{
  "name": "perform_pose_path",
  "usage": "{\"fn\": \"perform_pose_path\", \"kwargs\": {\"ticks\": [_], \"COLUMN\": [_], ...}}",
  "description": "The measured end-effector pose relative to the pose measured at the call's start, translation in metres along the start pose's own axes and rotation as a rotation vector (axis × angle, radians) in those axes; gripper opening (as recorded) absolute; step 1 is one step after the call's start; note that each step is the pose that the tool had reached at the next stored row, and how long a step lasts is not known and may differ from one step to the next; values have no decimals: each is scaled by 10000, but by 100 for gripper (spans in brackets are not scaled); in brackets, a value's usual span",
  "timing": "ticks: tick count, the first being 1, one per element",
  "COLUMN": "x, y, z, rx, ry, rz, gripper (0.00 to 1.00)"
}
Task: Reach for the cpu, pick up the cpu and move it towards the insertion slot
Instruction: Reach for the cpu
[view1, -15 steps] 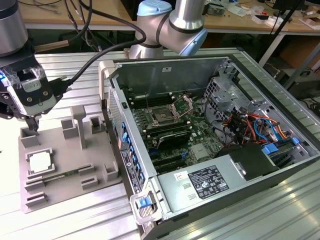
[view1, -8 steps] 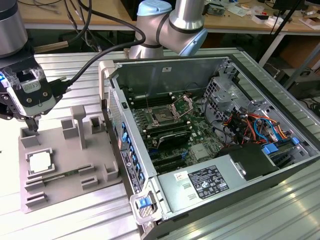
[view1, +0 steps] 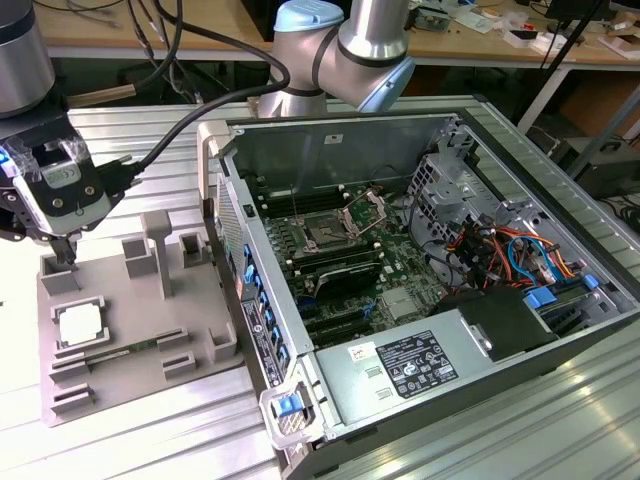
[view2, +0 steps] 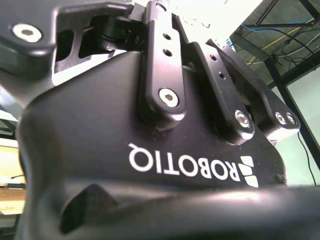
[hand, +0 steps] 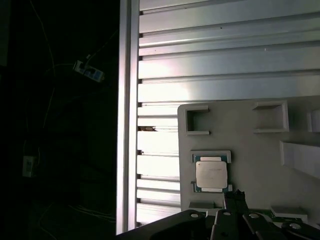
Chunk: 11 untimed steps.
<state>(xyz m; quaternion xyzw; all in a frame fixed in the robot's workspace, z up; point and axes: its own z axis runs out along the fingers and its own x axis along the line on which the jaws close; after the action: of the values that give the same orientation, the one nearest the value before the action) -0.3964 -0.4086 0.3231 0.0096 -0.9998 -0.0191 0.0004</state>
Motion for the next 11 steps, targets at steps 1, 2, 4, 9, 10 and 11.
{"fn": "perform_pose_path", "kwargs": {"ticks": [1, 2, 4, 9, 10, 11], "x": [1, 2, 4, 7, 8, 9], "y": [0, 0, 0, -1, -1, -1], "z": [3, 4, 8, 18, 20, 22], "rx": [0, 0, 0, 0, 0, 0], "ry": [0, 0, 0, 0, 0, 1], "rz": [0, 0, 0, 0, 0, 0], "gripper": [11, 11, 11, 11, 11, 11]}}
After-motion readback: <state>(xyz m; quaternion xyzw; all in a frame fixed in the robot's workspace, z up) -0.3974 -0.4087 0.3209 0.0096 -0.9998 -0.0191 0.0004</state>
